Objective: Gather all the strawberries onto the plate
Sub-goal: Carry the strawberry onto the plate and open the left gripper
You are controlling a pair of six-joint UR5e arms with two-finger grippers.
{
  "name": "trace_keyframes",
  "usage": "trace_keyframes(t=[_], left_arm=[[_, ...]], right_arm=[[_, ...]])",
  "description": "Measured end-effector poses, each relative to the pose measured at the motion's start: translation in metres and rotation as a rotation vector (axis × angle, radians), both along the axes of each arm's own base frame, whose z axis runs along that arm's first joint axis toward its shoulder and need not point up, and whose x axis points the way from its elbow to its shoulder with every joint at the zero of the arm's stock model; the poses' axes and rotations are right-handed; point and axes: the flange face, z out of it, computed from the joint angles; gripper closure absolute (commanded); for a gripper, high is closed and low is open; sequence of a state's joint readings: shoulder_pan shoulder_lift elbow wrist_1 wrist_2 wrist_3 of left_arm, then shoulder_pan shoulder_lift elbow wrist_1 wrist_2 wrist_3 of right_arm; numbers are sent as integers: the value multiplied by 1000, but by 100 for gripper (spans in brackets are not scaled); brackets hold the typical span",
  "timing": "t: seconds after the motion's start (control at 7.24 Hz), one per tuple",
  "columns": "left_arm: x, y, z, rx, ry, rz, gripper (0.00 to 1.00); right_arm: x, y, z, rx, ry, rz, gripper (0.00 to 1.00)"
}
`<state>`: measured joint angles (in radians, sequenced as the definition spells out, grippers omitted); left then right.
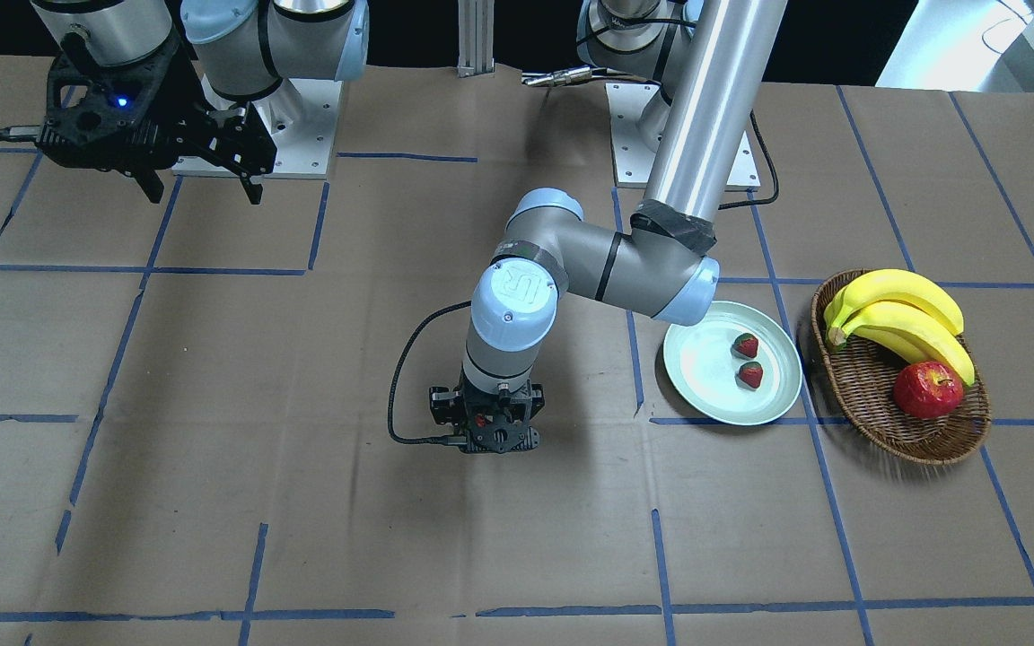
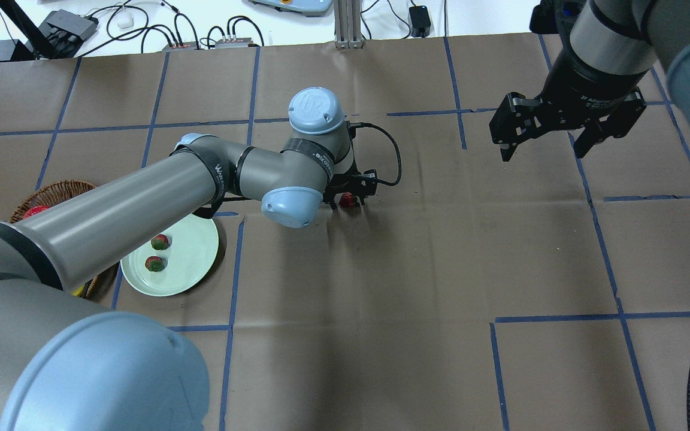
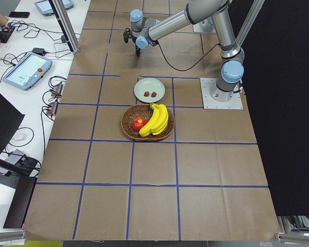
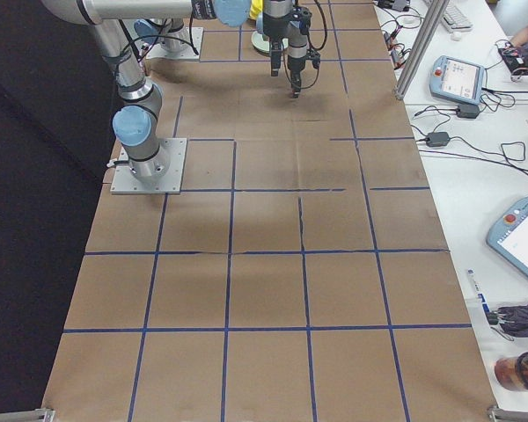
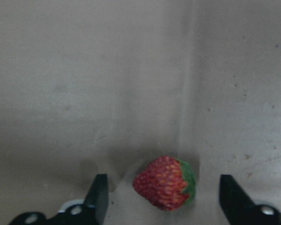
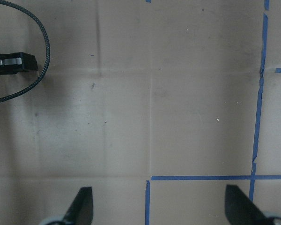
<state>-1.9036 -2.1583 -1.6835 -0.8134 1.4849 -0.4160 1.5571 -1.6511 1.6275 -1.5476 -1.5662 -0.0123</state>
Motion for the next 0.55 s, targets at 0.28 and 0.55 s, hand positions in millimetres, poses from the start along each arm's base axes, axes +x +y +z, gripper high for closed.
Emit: trace_keyframes(t=[0.28,0.55], left_arm=[[0,-1,4,-7,0,5,100],[17,-3,24,-52,-49,-28,100]], right_arm=[[-2,1,2,-3,0,-4,0],[-1,4,5,-9,0,-3,0]])
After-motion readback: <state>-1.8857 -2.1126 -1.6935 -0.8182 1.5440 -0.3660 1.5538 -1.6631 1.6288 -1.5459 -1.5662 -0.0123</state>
